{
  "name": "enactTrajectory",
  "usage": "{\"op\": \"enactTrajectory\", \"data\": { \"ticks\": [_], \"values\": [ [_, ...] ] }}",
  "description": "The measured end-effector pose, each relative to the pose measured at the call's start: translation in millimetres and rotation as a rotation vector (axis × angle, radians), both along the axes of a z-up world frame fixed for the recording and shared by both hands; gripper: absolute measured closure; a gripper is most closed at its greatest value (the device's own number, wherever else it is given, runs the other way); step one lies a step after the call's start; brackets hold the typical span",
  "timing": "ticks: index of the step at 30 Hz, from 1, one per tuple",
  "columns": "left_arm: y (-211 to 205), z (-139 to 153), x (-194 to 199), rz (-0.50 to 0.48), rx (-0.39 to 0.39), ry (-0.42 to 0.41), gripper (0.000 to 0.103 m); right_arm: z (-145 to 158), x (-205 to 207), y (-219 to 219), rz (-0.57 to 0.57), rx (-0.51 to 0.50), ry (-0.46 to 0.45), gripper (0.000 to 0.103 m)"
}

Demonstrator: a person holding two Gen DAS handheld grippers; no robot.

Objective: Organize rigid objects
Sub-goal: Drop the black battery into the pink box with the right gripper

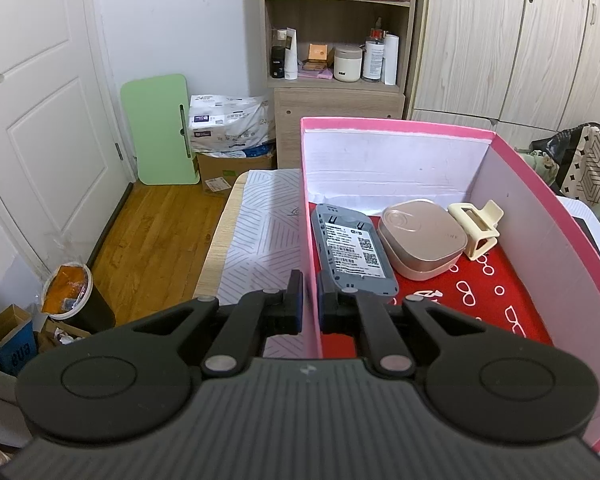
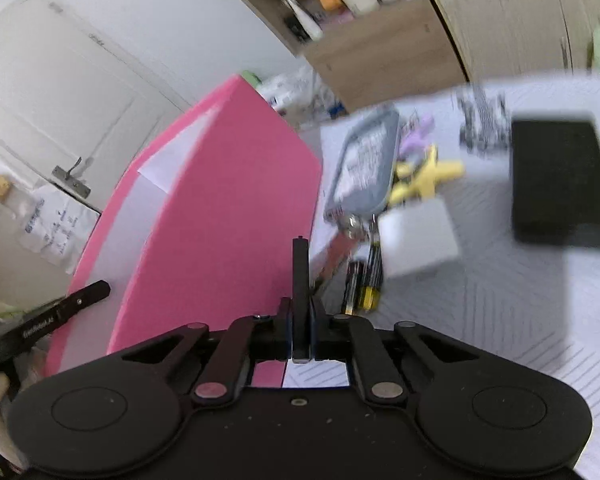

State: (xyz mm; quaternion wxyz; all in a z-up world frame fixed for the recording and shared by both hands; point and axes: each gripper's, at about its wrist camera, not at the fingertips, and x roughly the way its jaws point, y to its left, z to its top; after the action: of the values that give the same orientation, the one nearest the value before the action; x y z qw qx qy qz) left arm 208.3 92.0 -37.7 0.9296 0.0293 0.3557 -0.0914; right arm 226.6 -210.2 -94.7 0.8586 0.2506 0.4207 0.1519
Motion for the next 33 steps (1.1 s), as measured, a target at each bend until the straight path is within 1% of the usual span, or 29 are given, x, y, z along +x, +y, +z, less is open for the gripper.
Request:
{"op": "enactTrajectory", "data": {
  "ticks": [3, 7, 10, 12, 13, 15, 17, 20, 23, 28, 31, 33],
  "values": [
    [0.7, 0.0, 0.2, 0.001, -0.005, 0.000, 0.096, 18.3, -11.7, -4.3, 0.005, 0.003, -0.059, 0.092],
    [1.2, -0.6, -0.1, 0.001, -0.010, 0.001, 0.096, 46.6, -24.5, -7.5, -0.020, -0.040, -0.118, 0.092],
    [-1.8, -0.8, -0.7, -0.001, 0.007, -0.001, 0.096, 75.8, -29.0, -1.2, 0.010, -0.049, -0.157, 0.092],
    [0.2, -1.0, 0.2, 0.001, -0.012, 0.005, 0.096, 93.6, -21.7, 14.1, 0.089, -0.053, -0.137, 0.091],
    [1.7, -1.0, 0.7, 0.003, -0.023, 0.007, 0.096, 102.3, -14.8, 25.5, 0.126, -0.087, -0.120, 0.091],
    [3.9, -1.5, 1.7, 0.009, -0.049, 0.009, 0.096, 111.2, -4.7, 46.4, 0.190, -0.145, -0.102, 0.092],
    [3.2, -1.8, 1.7, 0.008, -0.046, 0.009, 0.096, 115.9, 8.8, 67.7, 0.259, -0.155, -0.069, 0.092],
    [1.7, -2.3, 1.3, 0.009, -0.042, 0.009, 0.096, 112.7, 24.1, 100.5, 0.357, -0.184, -0.042, 0.093],
    [0.7, -2.2, 1.5, 0.007, -0.033, 0.008, 0.096, 99.7, 35.0, 123.7, 0.408, -0.195, -0.018, 0.093],
    [1.9, -2.3, 2.2, 0.007, -0.042, 0.009, 0.096, 71.2, 53.4, 153.7, 0.479, -0.107, 0.086, 0.093],
    [1.8, -2.3, 2.2, 0.007, -0.041, 0.008, 0.096, 56.2, 65.4, 159.5, 0.505, -0.022, 0.148, 0.093],
    [2.1, -2.4, 2.3, 0.006, -0.043, 0.009, 0.096, 48.1, 74.2, 162.8, 0.513, -0.006, 0.168, 0.091]
  ]
}}
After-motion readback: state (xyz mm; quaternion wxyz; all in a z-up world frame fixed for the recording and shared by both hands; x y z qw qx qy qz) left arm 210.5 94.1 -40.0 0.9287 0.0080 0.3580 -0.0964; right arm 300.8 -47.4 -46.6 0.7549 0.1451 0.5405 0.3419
